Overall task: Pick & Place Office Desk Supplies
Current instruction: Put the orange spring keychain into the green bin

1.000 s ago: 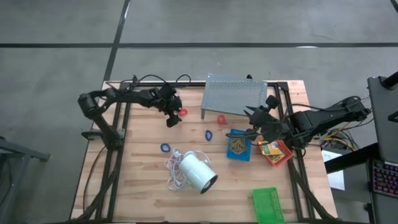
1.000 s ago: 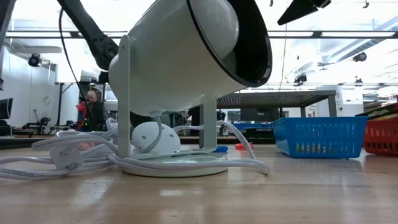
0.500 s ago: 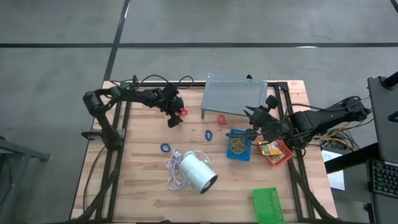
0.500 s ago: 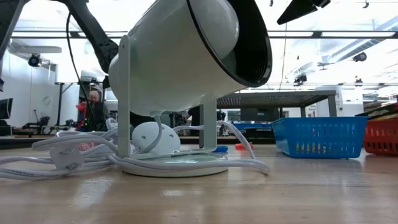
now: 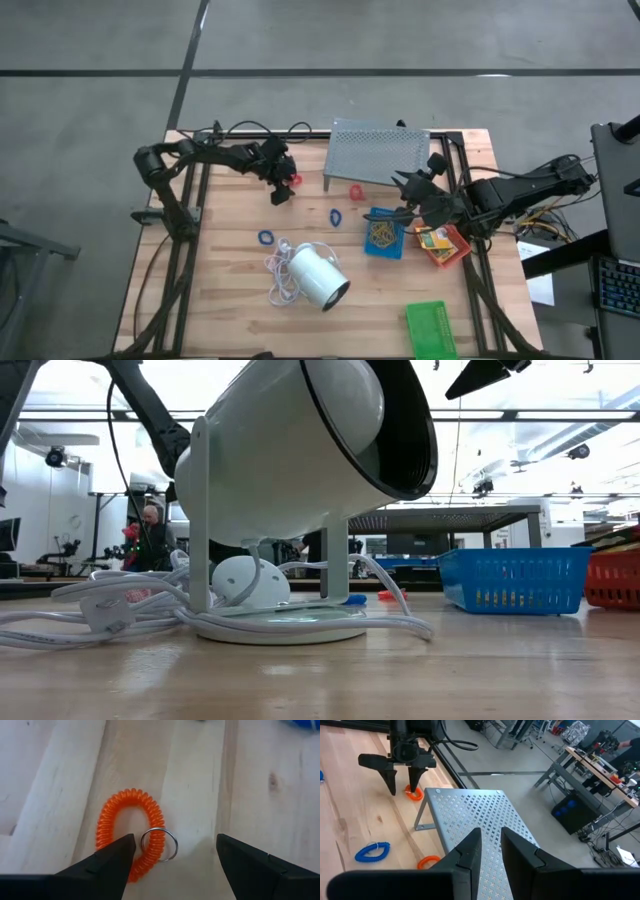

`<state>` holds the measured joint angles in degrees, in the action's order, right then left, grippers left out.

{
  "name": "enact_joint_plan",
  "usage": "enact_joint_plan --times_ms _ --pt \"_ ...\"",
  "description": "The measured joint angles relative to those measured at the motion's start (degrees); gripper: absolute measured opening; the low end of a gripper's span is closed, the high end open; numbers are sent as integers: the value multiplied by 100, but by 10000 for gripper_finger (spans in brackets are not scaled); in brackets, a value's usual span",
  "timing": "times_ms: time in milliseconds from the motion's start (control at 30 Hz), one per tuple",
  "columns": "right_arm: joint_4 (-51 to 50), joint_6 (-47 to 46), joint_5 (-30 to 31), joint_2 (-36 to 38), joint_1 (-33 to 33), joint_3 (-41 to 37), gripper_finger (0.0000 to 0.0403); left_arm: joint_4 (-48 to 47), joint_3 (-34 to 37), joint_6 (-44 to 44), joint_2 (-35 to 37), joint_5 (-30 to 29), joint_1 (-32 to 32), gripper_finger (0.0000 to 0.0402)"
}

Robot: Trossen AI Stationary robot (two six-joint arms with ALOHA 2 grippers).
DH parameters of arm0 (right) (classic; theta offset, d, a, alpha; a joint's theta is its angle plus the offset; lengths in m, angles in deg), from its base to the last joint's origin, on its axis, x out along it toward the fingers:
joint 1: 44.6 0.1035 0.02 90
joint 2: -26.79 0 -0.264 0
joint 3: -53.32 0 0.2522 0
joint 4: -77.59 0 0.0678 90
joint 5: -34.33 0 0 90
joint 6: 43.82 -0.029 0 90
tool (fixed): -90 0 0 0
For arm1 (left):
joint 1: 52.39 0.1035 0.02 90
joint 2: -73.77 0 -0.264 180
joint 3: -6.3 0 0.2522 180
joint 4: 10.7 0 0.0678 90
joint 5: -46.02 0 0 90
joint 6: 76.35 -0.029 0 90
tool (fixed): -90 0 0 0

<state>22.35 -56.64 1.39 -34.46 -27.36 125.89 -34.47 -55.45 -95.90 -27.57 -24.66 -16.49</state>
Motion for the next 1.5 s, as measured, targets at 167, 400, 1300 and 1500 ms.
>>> enact_joint_plan --times_ms 167,400,1300,1500 --pt "-2 2 0 0 0 0 64 47 33 1 0 -146 -3 274" --pt "-2 2 0 0 0 0 63 44 39 2 0 -241 -36 210" --pt "7 0 0 0 -1 0 59 -5 48 219 4 -560 -46 22" --pt "7 0 0 0 -1 0 61 -32 -5 354 -2 -560 -46 21"
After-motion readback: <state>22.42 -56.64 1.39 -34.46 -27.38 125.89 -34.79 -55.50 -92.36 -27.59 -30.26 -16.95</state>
